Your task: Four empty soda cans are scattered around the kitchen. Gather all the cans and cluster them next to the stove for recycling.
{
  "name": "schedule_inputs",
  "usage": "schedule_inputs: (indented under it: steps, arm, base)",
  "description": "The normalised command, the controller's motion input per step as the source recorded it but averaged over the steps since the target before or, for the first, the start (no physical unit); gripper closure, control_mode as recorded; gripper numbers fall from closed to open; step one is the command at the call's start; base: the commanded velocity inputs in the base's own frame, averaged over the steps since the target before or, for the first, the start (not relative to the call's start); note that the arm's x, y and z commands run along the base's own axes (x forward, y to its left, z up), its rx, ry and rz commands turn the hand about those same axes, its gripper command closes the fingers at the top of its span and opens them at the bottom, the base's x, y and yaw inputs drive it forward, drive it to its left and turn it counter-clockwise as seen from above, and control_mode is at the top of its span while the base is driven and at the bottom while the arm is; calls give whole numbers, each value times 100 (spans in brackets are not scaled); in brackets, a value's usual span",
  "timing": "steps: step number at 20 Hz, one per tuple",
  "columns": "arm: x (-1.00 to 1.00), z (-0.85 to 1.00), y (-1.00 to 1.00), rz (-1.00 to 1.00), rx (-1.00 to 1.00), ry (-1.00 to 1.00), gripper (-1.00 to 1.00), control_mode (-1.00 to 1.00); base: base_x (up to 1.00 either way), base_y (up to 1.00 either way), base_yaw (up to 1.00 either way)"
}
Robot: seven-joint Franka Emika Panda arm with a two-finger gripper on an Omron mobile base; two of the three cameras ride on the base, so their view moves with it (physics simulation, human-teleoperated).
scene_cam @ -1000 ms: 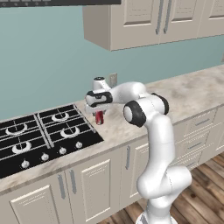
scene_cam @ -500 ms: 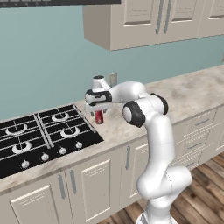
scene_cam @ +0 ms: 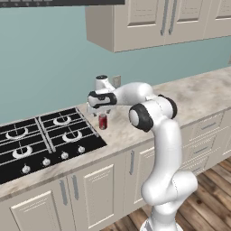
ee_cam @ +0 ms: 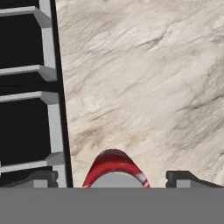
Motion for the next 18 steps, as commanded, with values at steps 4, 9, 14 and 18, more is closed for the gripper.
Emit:
schedule_inputs:
  steps: [4,9,14,18]
  arm:
    - [-22,18,-12,0,0,-8,-100,-100]
    - [-48,20,-33,0,6,-10,-100,-100]
    - [-66,40,-38,0,10,-2,-100,-100]
    - [-50,76,-27,0,5,16,-100,-100]
  base:
    - [0,0,0]
    - [0,0,0]
    - [0,0,0]
    - [0,0,0]
